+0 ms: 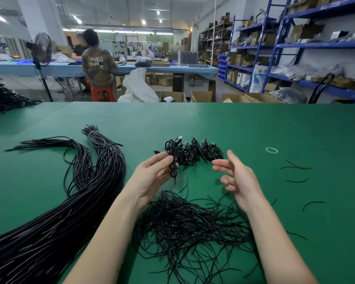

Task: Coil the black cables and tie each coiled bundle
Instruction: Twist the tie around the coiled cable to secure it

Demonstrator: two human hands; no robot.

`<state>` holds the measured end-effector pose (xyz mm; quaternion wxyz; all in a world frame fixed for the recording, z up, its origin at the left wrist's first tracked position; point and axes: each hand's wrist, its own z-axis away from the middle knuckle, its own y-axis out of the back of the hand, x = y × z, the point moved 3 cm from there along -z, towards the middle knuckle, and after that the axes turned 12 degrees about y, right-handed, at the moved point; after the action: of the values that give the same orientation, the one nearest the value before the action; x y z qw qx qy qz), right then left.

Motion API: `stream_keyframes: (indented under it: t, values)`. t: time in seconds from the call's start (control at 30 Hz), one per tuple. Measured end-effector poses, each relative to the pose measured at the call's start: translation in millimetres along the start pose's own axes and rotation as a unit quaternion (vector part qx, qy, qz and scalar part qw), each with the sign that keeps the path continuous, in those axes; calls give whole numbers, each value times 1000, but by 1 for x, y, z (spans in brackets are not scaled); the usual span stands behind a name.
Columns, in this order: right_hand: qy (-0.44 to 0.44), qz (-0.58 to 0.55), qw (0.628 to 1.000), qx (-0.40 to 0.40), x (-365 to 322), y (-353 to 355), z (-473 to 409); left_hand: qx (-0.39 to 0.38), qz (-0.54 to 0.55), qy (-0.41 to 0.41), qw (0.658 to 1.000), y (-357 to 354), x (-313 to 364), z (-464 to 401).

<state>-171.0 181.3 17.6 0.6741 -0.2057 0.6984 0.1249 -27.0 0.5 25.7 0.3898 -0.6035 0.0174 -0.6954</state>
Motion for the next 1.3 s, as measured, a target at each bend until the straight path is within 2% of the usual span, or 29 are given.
stream_keyframes:
  t: [0.13,0.27,0.43,0.6,0.77,1.0,1.1,1.23,1.3]
  values:
    - [39,117,992,28,14,-1,5,43,13,-14,999,6,1,-4]
    - [96,257,961,-31,20,-16,6,118,-30,-36,992,8,0,-11]
    - [85,313,944,-63,29,-17,3,206,-84,-88,971,8,7,-28]
    - [80,367,924,-71,32,-19,0,281,-168,-177,928,2,22,-53]
    - [92,389,914,-78,35,-18,-3,268,-299,-157,902,-15,10,-76]
    - [89,415,902,-79,38,-17,-5,223,-397,-125,881,0,2,-82]
    - [89,419,900,-79,36,-17,-4,213,-388,-129,888,4,4,-76]
    - [83,421,899,-89,36,-18,-2,208,-338,-173,901,12,3,-53]
    - [82,425,897,-90,34,-19,-1,207,-308,-161,915,19,0,-46]
